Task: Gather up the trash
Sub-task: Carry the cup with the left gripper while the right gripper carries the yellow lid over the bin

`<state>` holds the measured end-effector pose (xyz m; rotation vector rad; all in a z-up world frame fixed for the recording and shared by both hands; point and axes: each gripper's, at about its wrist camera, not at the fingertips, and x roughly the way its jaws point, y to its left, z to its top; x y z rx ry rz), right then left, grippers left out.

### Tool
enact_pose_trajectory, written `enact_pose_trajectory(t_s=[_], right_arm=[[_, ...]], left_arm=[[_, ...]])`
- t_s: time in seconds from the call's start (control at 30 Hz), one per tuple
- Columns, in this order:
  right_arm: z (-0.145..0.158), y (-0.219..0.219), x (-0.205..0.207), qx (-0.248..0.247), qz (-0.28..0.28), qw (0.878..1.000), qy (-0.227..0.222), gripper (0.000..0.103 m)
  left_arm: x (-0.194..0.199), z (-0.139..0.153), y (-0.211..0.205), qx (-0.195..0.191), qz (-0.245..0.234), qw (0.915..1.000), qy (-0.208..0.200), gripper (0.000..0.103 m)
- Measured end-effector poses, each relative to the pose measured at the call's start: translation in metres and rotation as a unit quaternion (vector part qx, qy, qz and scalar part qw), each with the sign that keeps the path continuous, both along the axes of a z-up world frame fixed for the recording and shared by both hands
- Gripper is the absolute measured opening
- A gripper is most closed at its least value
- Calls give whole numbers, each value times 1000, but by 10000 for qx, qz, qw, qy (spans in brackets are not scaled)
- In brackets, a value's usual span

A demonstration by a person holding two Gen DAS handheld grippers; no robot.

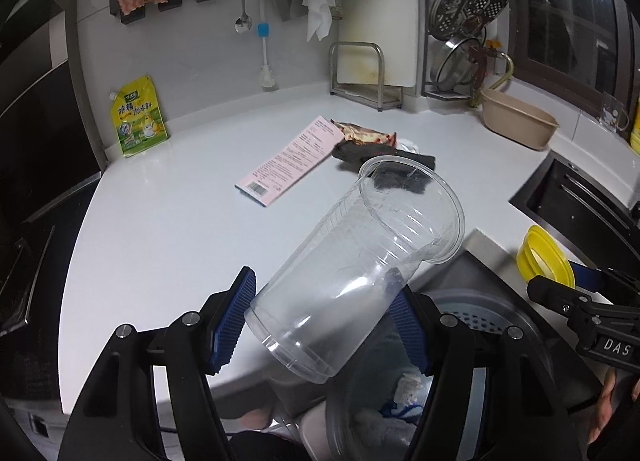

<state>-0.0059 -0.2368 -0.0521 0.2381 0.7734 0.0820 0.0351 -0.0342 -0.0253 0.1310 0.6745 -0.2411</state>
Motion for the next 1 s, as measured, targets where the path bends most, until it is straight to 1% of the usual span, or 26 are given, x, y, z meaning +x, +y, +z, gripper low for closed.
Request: enact_pose_trajectory(t_s=[0.17, 0.4, 0.67, 0.87, 1.0], right_arm=[[-1, 7, -31, -50, -118, 9999, -63, 70], [-8, 12, -57, -134, -208, 9997, 6, 70], [-10, 14, -78, -331, -547, 9979, -140, 70], [-11, 20, -89, -473, -662, 9963, -286, 70], [-17, 22, -93, -602, -770, 9948, -284, 70]], left_arm=[[-25, -6, -3, 10, -66, 10000, 39, 65], [-49, -17, -10, 22, -168, 9998, 146, 65], [-63, -31, -16, 129, -208, 9994, 249, 65], [-69, -42, -18, 183, -136, 9991, 346, 65], [-71, -48, -20, 210, -102, 9989, 416, 65]])
